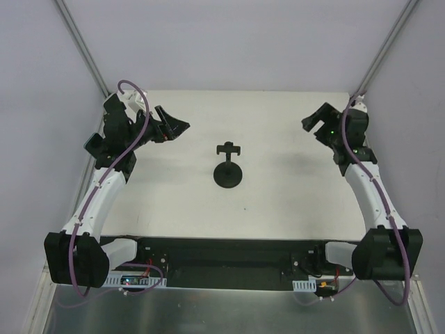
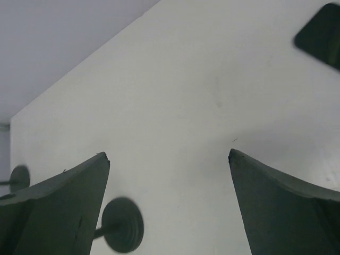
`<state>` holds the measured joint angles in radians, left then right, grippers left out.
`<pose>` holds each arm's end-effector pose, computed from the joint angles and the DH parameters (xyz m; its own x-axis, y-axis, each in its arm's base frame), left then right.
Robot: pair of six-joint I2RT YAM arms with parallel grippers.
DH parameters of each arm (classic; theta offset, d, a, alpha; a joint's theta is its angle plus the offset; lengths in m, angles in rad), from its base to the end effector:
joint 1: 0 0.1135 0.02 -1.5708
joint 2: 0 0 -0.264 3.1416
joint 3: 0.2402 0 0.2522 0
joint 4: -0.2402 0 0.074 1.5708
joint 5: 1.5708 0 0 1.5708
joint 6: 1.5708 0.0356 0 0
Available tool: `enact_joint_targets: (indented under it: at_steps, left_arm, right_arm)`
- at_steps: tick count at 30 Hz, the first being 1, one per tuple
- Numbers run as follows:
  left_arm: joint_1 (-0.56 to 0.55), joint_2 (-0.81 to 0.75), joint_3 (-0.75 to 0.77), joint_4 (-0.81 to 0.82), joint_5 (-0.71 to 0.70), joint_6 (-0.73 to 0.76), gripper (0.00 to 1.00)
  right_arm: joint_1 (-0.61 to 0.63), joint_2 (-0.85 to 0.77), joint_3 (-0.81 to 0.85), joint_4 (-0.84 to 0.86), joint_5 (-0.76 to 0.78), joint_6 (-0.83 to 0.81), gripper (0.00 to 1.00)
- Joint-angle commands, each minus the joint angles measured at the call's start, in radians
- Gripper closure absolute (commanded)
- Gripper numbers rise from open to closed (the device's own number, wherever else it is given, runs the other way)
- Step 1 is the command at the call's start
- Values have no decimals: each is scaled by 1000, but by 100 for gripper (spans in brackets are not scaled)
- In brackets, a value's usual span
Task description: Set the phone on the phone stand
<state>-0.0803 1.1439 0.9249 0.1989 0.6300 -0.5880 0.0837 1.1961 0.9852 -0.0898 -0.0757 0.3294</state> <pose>0.2630 -0.0422 0.3571 -0.3783 -0.4192 -0.8253 0.5313 0.6317 -0.5644 0.2788 0.0261 0.3341 -0.3295 0.2960 -0.8965 -0.0515 0.9425 0.3302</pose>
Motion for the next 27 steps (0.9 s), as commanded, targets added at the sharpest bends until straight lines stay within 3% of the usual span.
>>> enact_joint_targets:
  at_steps: [1,6,12,18,27]
  left_arm:
    - [-13,-19,26,39,40,-15,19]
    - [-15,-35,25,42,31,-13,19]
    - [-26,-47,17,59,42,-30,19]
    - [-26,-53,28,68,85,-88,19]
    - [-21,-20,74,43,154,-105,19]
  right_arm:
    - [-162,115,127,-143,86,-79,4]
    - [-265,270,213,-44,194,63,4]
    - [-286,534,369,160,240,60,4]
    - [-292,770,515,242,312,66,4]
    - [-344,967,621,208,392,160,4]
